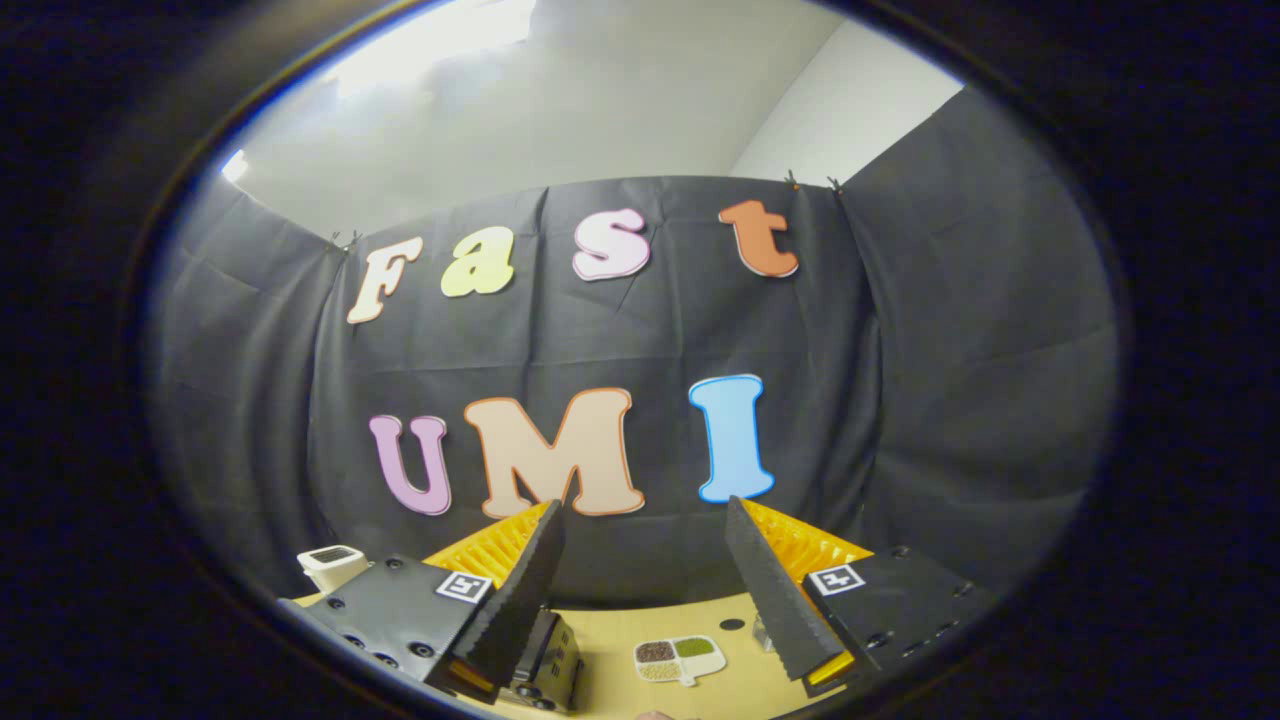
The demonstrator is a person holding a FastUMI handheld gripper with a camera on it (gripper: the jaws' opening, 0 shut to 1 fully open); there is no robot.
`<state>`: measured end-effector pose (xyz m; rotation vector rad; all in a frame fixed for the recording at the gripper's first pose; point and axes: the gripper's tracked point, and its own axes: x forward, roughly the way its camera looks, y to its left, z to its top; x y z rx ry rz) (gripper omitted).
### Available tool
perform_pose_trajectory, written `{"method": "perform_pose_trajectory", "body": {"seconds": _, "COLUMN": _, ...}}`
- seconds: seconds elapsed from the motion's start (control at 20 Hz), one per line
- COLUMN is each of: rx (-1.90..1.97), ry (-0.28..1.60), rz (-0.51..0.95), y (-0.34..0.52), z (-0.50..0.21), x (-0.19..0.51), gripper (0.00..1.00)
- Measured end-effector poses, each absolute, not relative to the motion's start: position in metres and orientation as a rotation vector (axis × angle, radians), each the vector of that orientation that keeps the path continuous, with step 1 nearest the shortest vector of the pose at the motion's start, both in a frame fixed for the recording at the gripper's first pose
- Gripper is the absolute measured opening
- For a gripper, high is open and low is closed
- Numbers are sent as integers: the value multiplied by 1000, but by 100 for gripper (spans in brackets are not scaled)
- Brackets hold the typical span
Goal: Open the toaster oven, put the food inside, and close the toaster oven door.
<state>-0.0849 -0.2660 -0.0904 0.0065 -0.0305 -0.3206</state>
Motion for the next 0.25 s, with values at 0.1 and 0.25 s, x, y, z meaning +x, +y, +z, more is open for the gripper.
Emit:
{"method": "perform_pose_trajectory", "body": {"seconds": 0.1, "rx": -8, "ry": -42, "rz": -324, "y": -275, "z": -85, "x": -91, "gripper": 99}}
{"method": "perform_pose_trajectory", "body": {"seconds": 0.25, "rx": -34, "ry": -81, "rz": -314, "y": -287, "z": -72, "x": -97, "gripper": 99}}
